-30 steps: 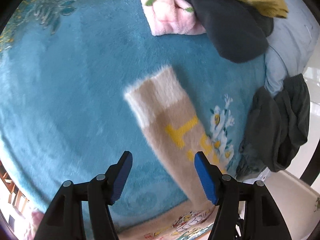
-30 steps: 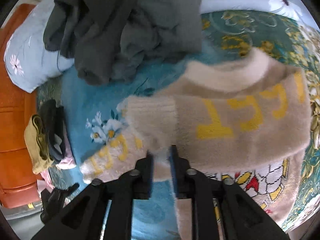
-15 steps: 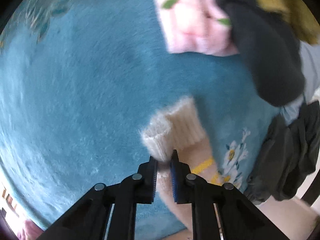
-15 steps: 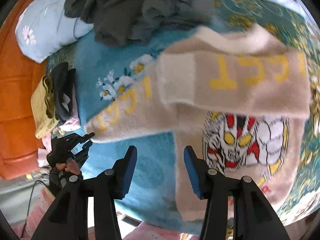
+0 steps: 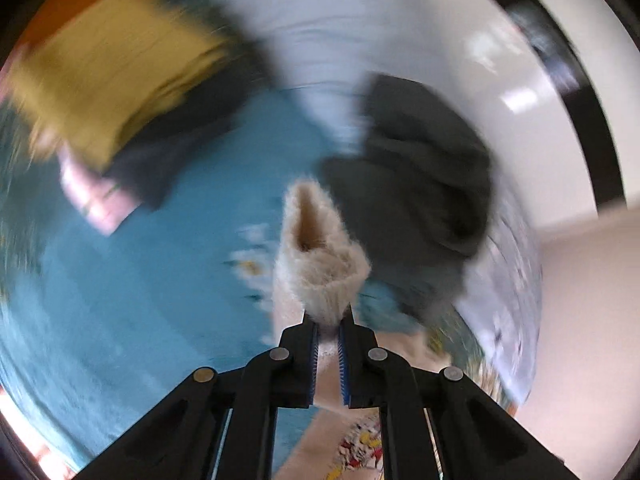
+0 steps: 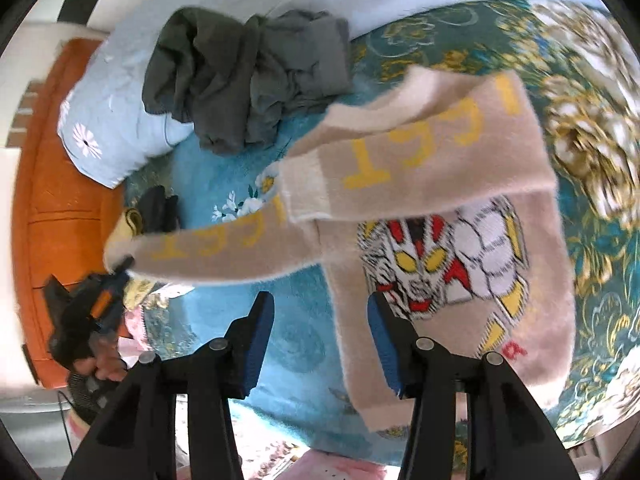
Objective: Fold clothes
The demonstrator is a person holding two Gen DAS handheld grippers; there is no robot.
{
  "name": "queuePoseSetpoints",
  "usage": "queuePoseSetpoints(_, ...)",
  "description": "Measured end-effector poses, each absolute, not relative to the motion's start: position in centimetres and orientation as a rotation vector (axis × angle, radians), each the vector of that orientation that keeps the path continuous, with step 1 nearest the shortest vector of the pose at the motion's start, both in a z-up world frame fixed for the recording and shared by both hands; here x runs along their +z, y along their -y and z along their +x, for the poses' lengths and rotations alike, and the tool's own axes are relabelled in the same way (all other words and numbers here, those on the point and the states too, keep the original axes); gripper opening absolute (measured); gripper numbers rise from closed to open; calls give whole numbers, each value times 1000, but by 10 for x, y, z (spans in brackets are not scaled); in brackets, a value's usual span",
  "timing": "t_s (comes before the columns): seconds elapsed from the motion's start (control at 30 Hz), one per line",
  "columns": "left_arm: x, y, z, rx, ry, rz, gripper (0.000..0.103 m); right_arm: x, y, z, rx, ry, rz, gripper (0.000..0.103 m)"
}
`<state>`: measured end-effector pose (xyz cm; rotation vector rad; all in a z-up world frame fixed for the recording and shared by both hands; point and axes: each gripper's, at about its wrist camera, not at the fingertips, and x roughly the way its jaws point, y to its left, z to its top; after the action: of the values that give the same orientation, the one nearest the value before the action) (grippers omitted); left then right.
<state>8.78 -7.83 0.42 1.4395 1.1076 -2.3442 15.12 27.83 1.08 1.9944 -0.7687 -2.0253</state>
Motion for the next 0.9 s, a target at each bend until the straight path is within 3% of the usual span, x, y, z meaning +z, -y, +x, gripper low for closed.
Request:
queuePoseSetpoints(0.13, 34, -3, 71, -2477, -918, 1525, 9, 12, -332, 174, -2022, 914, 1932, 50)
queuePoseSetpoints(0.33, 30, -127, 50, -2488, -688, 1689, 9, 13, -440, 205, -2059, 1117, 1817, 52)
queuePoseSetpoints(0.53, -3, -248, 17, -2479, -508, 1813, 9, -14, -532, 246, -2062, 1212, 1877, 52)
queuePoseSetpoints(0.77, -69, -332, -15, -2345, -271, 2000, 9, -34, -596, 276, -2059, 1293, 1905, 52)
queuePoseSetpoints(0.83, -80, -343, -14, -2313, -245, 2057, 12, -40, -604, 278, -2053, 1303, 1914, 52)
queuePoseSetpoints(0.9, -86, -348, -13, -2293, -243, 2119, 23, -45, -607, 278, -2045, 1320, 1914, 52)
